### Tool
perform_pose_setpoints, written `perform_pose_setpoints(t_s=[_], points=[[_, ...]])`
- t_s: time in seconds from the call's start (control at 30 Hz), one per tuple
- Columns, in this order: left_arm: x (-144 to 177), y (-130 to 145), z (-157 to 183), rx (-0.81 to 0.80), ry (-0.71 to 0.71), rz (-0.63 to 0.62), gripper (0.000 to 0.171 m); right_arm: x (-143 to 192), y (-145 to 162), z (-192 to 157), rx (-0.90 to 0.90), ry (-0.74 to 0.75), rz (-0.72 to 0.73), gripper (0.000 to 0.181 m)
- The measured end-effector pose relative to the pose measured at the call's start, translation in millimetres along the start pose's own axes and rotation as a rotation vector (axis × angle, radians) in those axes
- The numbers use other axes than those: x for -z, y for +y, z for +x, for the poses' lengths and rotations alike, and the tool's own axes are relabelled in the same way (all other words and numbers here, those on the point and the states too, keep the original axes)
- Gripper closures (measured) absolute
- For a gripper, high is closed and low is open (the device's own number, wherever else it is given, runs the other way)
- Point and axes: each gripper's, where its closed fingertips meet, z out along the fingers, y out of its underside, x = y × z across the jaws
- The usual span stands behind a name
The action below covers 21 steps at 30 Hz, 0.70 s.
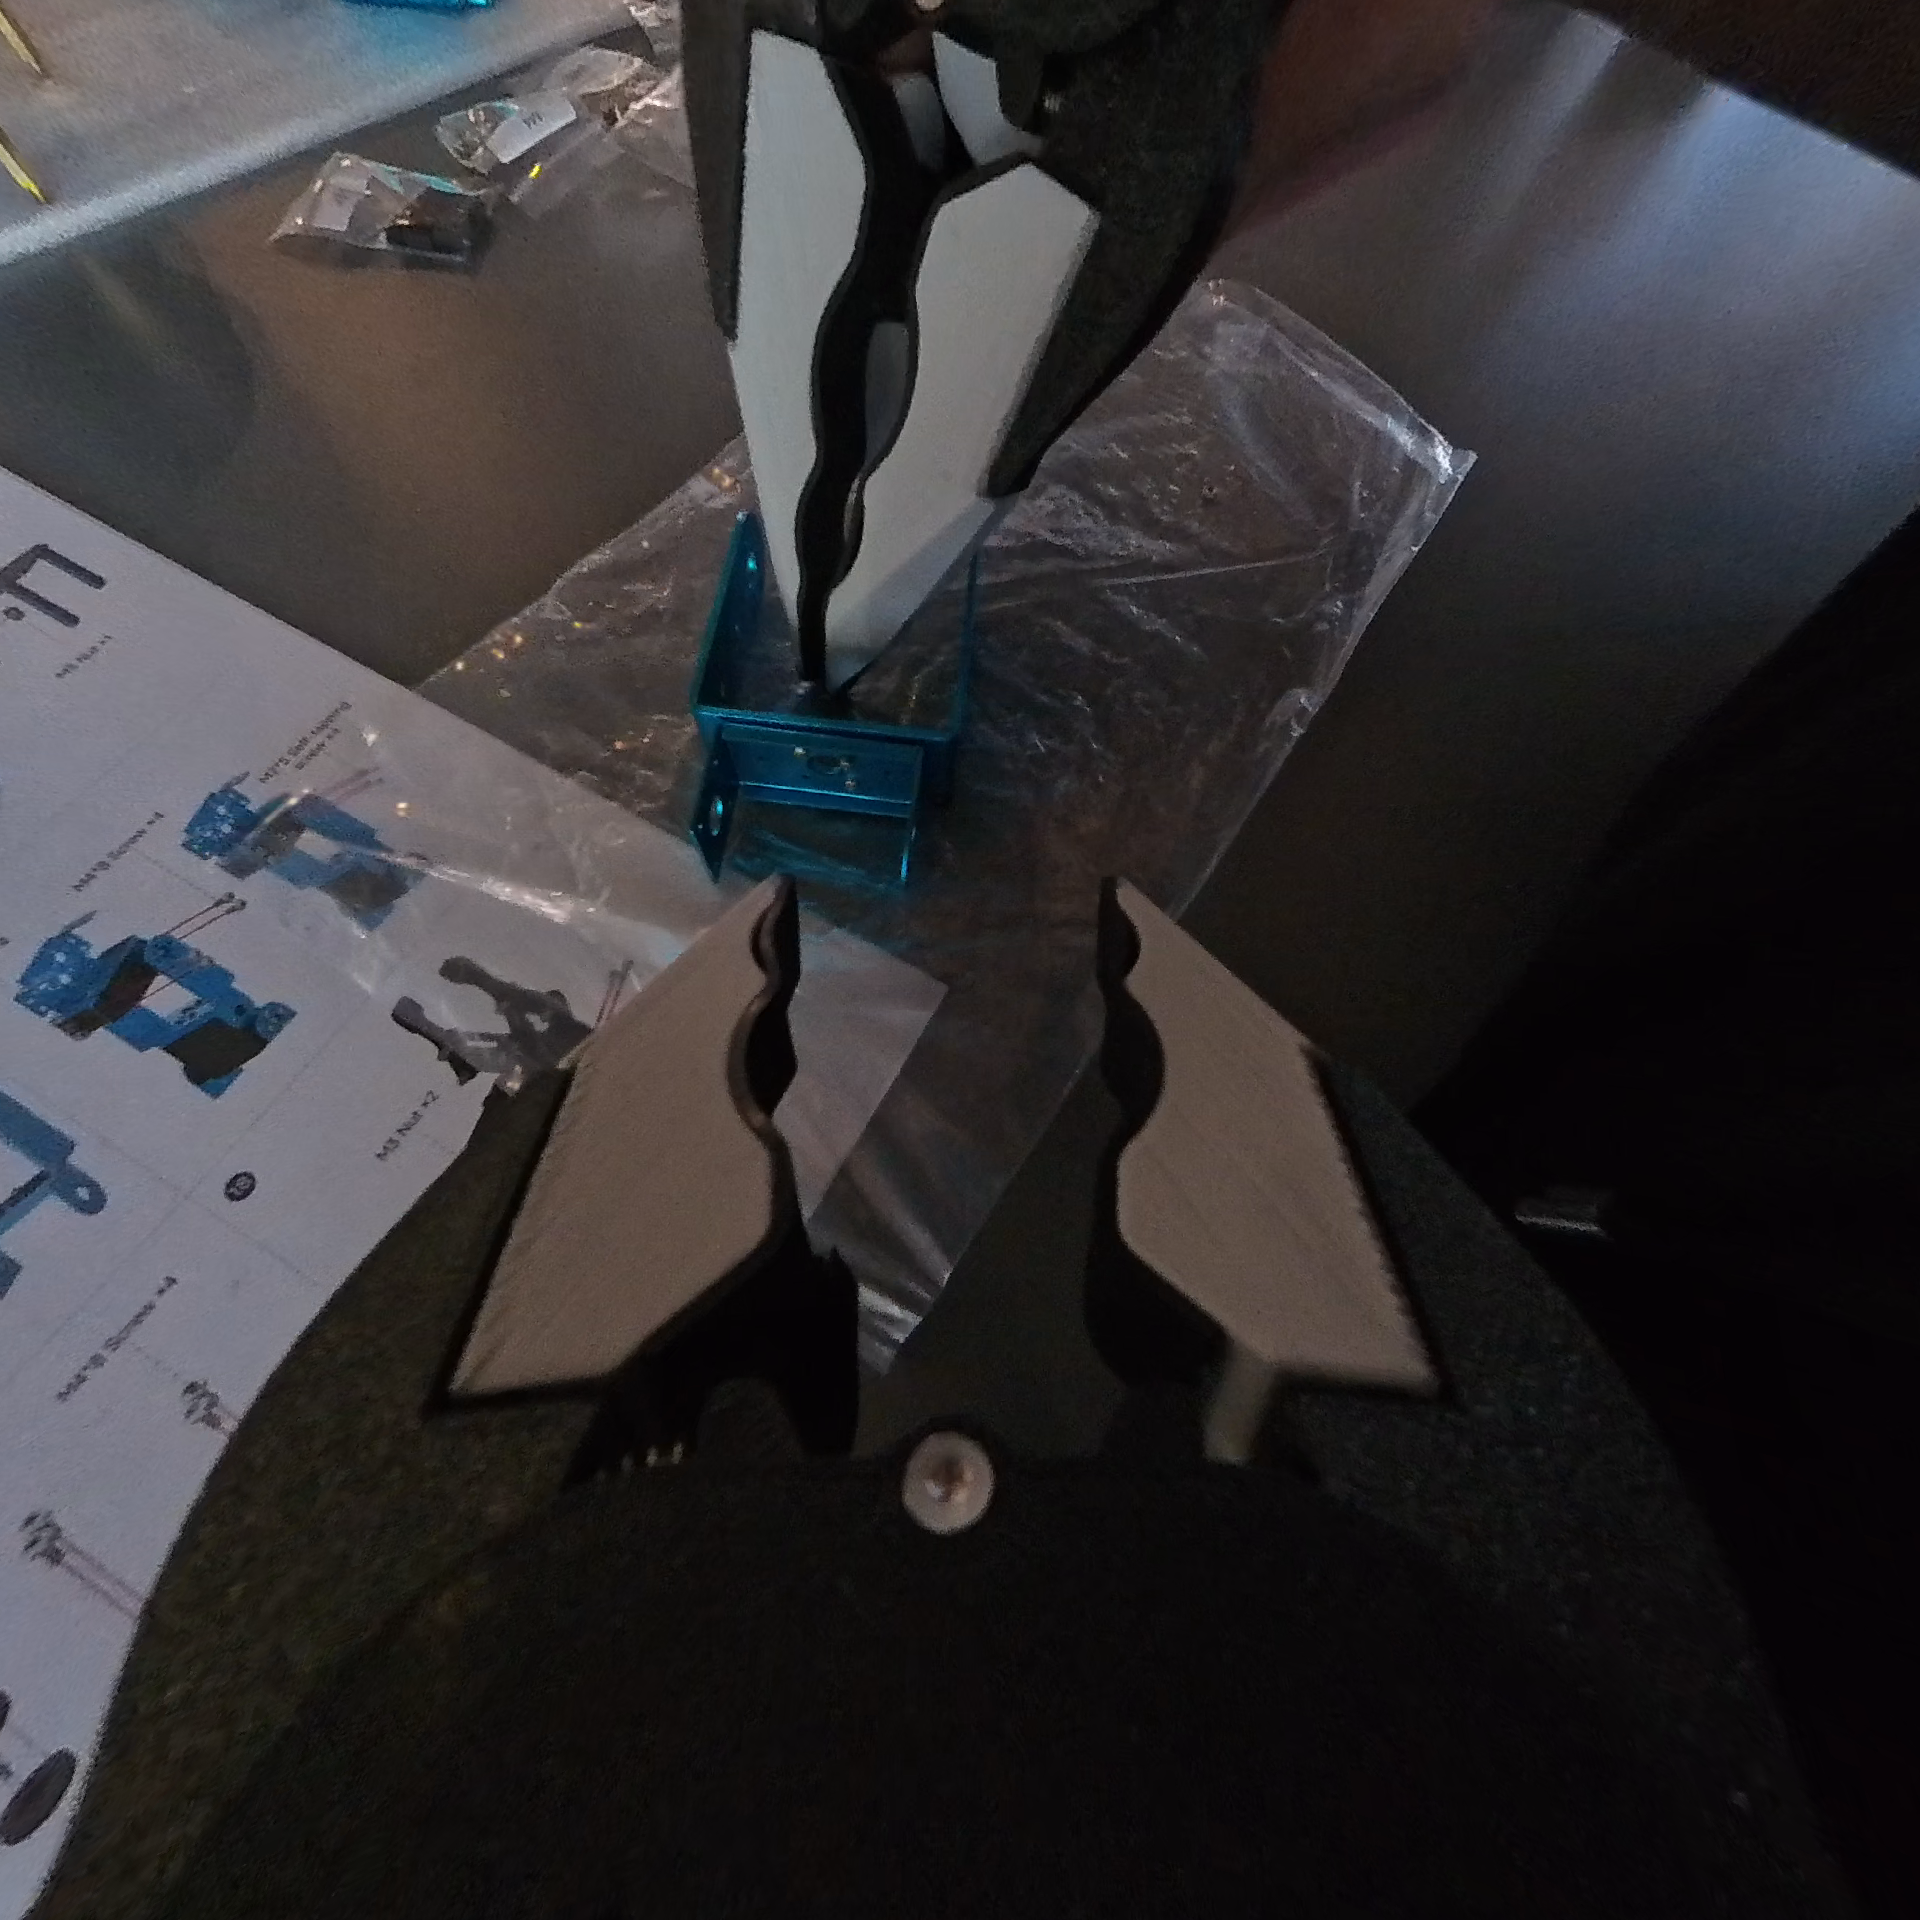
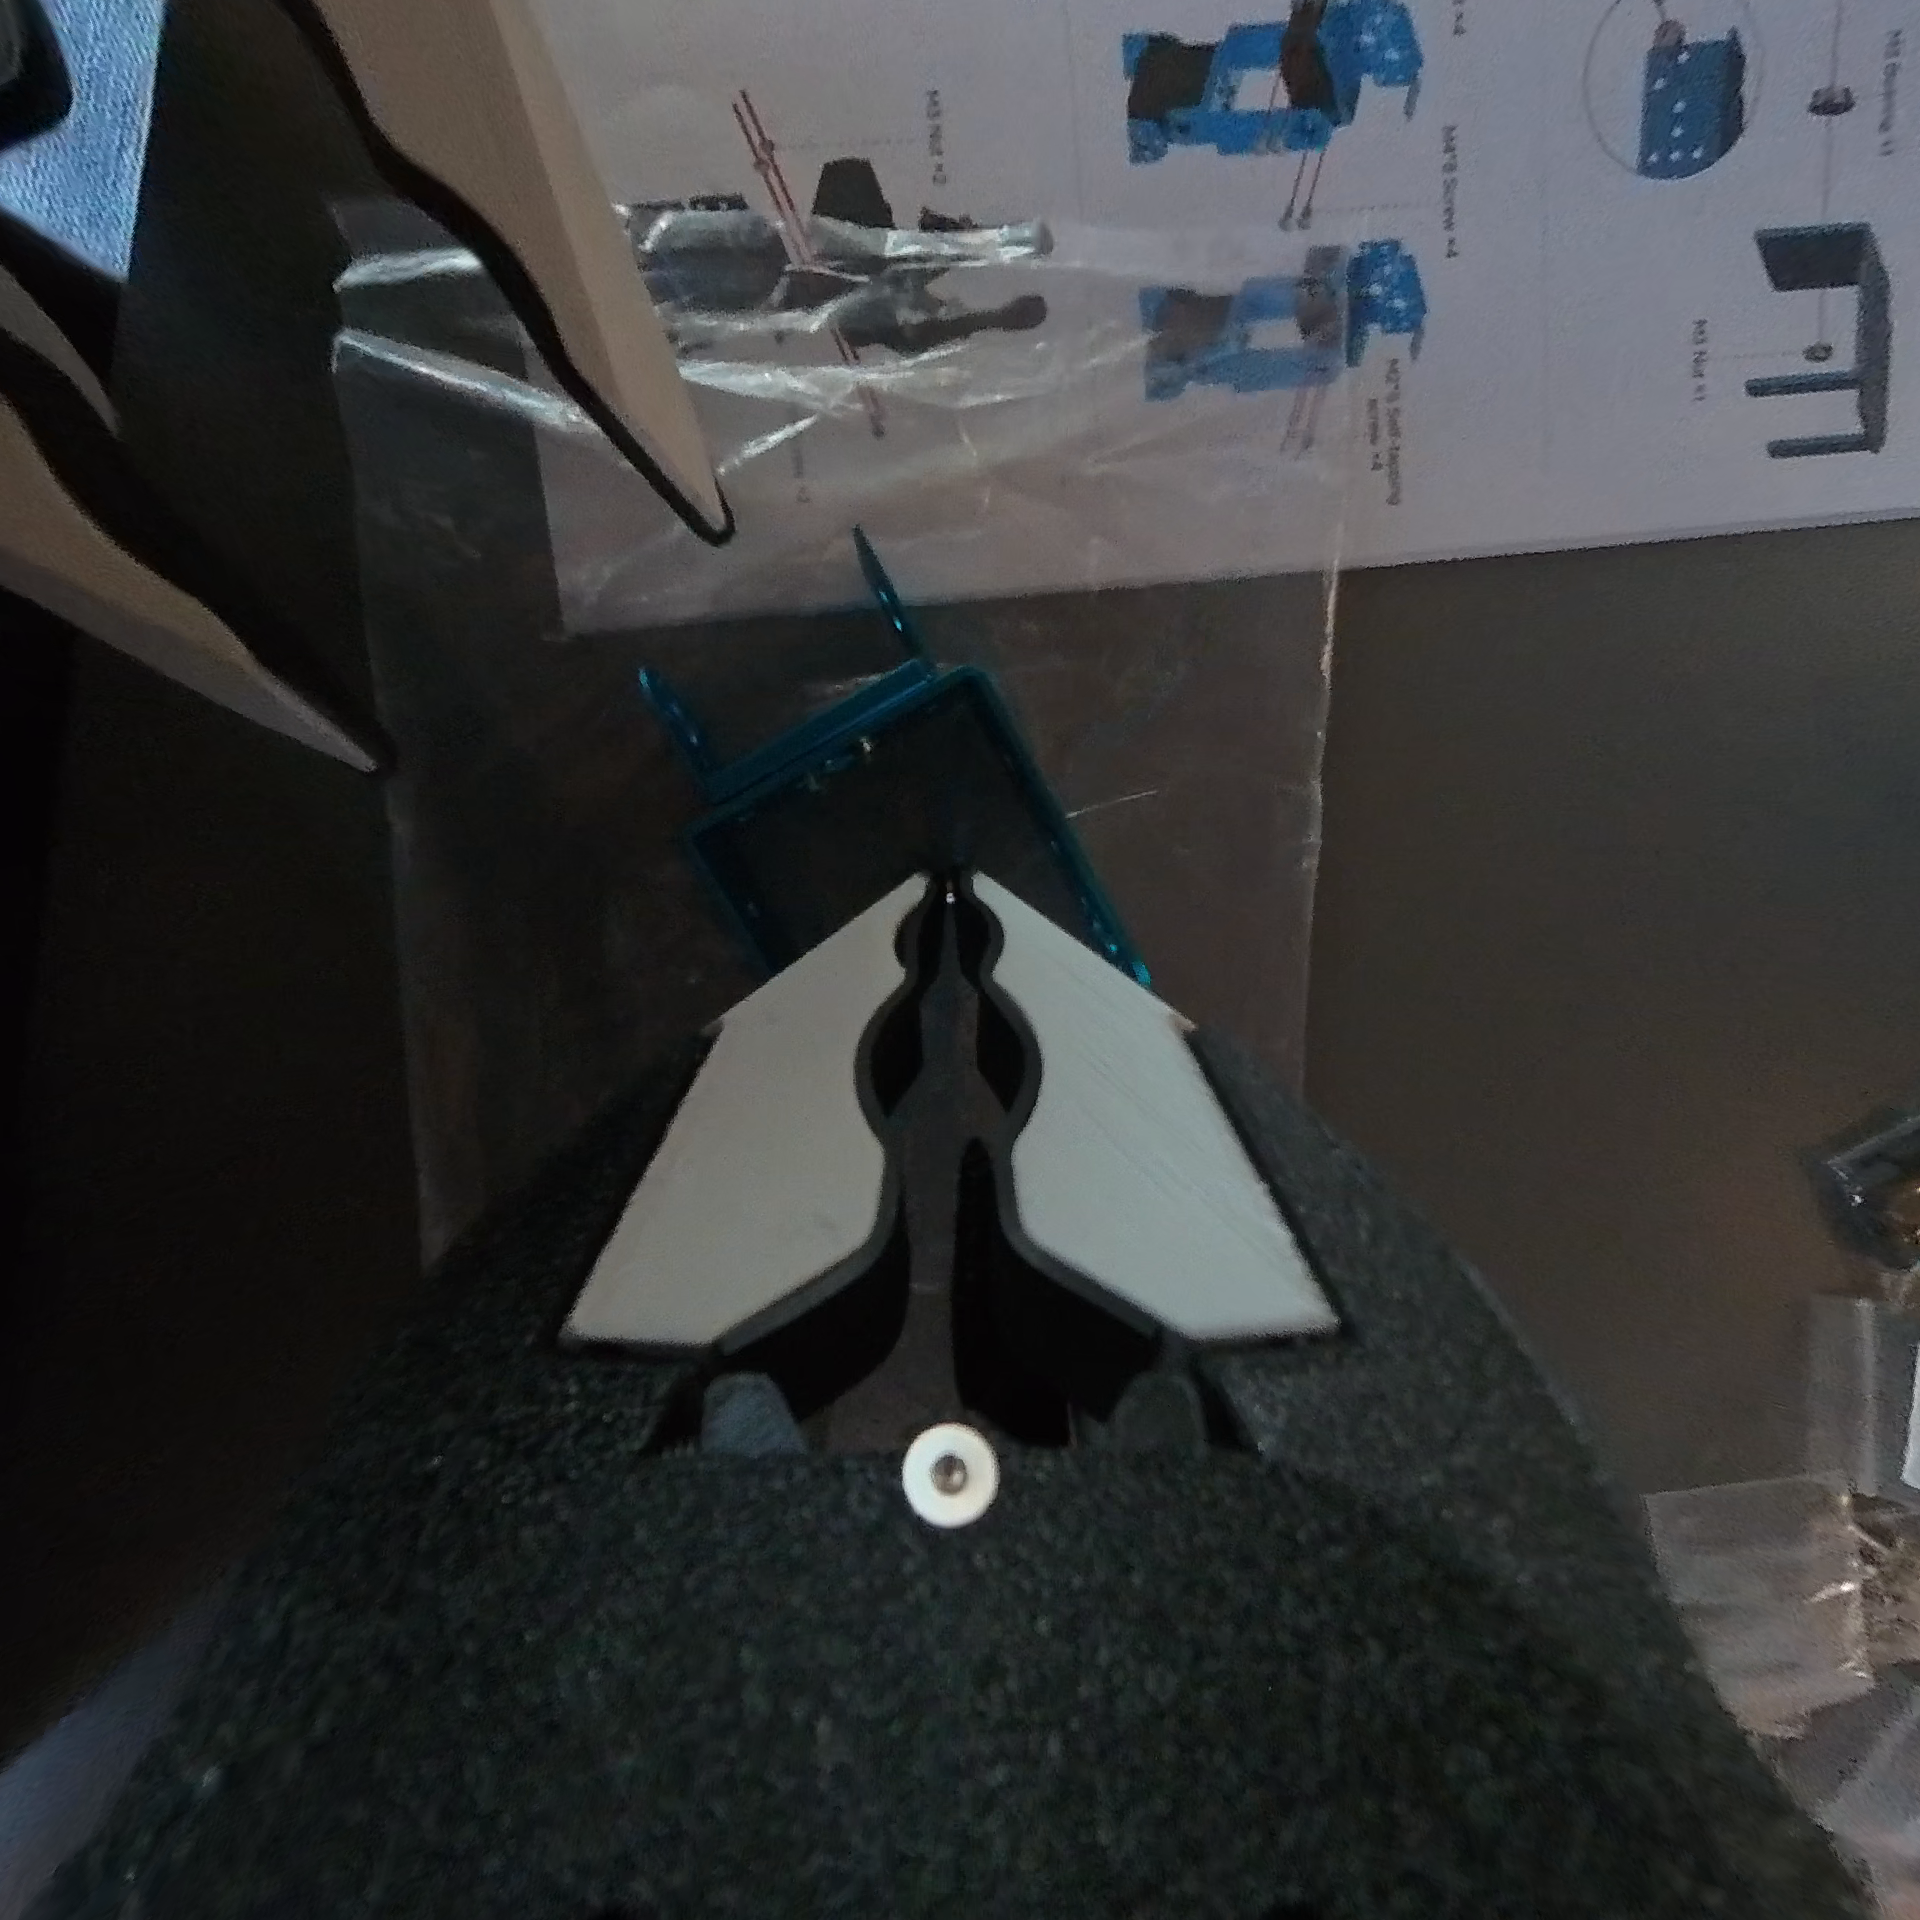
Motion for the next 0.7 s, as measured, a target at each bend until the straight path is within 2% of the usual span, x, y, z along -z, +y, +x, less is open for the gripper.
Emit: perform_pose_setpoints(t_s=[0.13, 0.27, 0.37, 0.47, 0.57, 0.63, 0.7], points=[[1, 0, 1, -0.007, -0.007, -0.003, 0.115, 4, 2, -2, -0.047, -0.021, 0.04, 0.18], [1, -2, 3, -0.012, -0.007, -0.003, 0.115, 13, -5, -4, -0.207, -0.14, 0.18, 0.18], [0, -5, 3, -0.021, -0.011, 0.0, 0.115, 27, -8, 1, -0.466, -0.315, 0.315, 0.18], [-2, -8, 3, -0.024, -0.013, 0.002, 0.115, 55, -19, 17, -0.818, -0.515, 0.584, 0.181], [-4, -13, 5, -0.028, -0.007, 0.008, 0.115, 79, -14, 35, -1.166, -0.72, 0.809, 0.181], [-6, -15, 6, -0.032, 0.001, 0.01, 0.115, 83, -4, 40, -1.31, -0.781, 0.864, 0.18], [-7, -17, 7, -0.038, 0.008, 0.008, 0.115, 89, 2, 39, -1.372, -0.826, 0.907, 0.181]])
